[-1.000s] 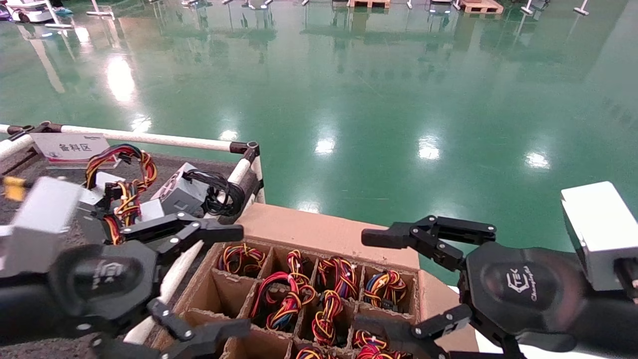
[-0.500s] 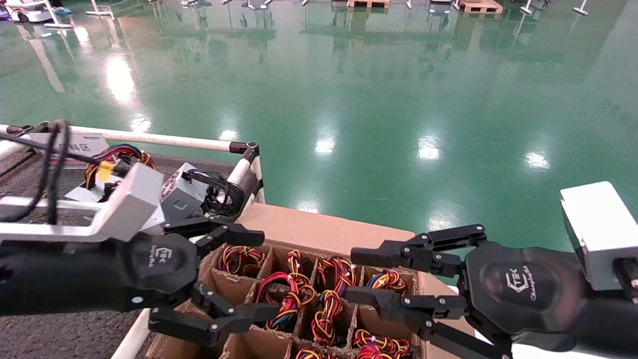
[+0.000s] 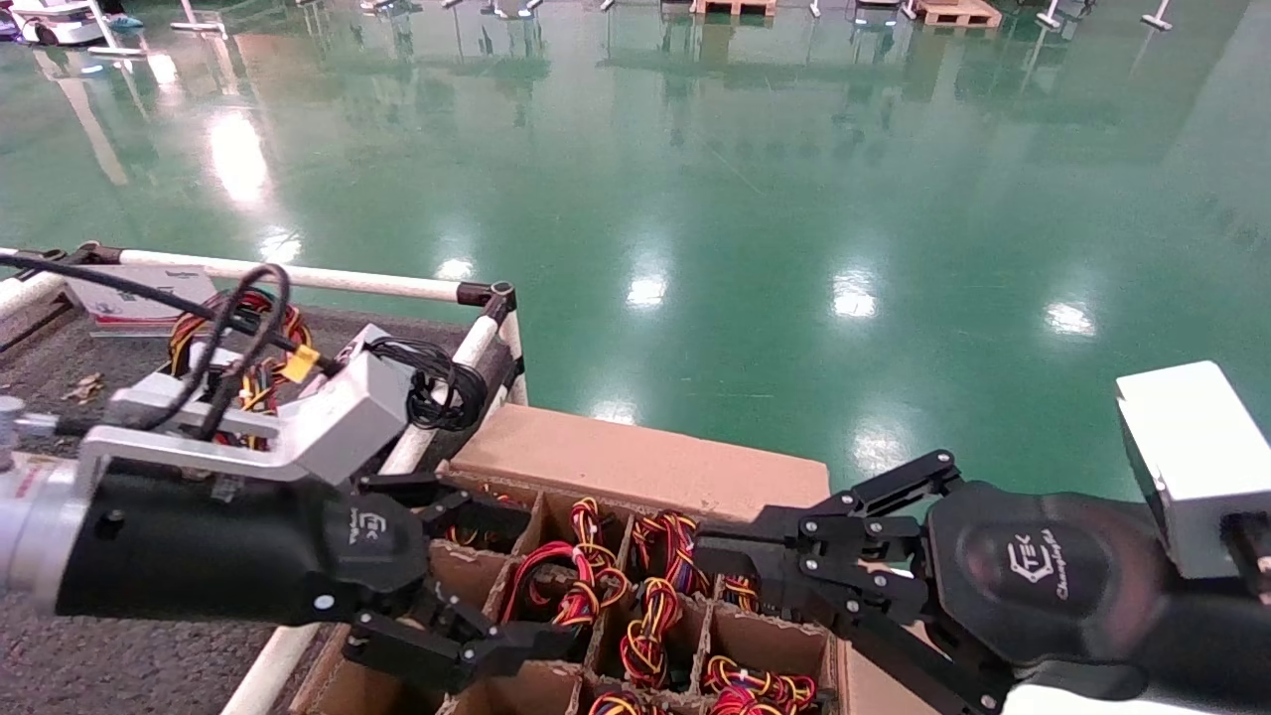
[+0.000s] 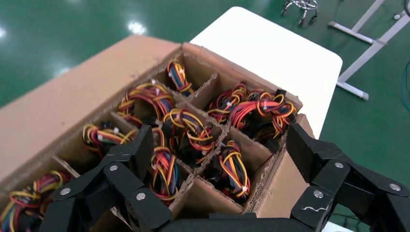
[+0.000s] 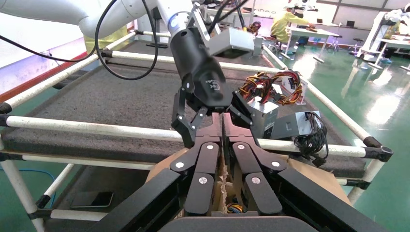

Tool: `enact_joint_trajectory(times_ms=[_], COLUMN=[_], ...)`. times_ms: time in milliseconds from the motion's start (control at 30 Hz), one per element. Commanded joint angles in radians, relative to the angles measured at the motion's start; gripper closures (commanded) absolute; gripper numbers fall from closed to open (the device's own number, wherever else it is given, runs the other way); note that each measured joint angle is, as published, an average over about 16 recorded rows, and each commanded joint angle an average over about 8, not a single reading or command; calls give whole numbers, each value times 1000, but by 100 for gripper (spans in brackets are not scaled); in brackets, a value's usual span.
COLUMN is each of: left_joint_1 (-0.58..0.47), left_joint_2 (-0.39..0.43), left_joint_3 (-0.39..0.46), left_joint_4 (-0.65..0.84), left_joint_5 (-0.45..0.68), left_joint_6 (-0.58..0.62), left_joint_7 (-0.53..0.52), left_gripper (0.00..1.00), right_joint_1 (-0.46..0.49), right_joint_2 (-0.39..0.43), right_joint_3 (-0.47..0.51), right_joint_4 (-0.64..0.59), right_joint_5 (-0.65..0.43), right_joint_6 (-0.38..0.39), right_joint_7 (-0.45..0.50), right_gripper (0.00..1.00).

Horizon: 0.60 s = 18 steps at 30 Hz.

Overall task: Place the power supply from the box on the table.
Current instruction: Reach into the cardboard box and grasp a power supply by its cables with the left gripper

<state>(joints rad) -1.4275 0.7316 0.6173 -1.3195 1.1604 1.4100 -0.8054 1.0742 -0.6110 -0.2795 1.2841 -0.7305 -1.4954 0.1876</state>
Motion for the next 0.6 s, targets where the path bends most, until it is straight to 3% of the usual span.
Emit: enact_joint_trajectory(times_ms=[33,600], left_joint_1=[-4,55], left_joint_2=[4,19], left_joint_3=[12,51], left_joint_4=[-2,-14], left_joint_5=[12,64], left_joint_6=[-3,-95], left_joint_7=[-25,-154], left_gripper=[0,0], right_joint_1=[0,0], right_joint_2=[0,0], right_joint_3=[0,0], right_joint_4=[0,0], right_joint_5=[0,0], right_joint_6=[0,0], right_joint_7=[0,0], right_gripper=[100,100])
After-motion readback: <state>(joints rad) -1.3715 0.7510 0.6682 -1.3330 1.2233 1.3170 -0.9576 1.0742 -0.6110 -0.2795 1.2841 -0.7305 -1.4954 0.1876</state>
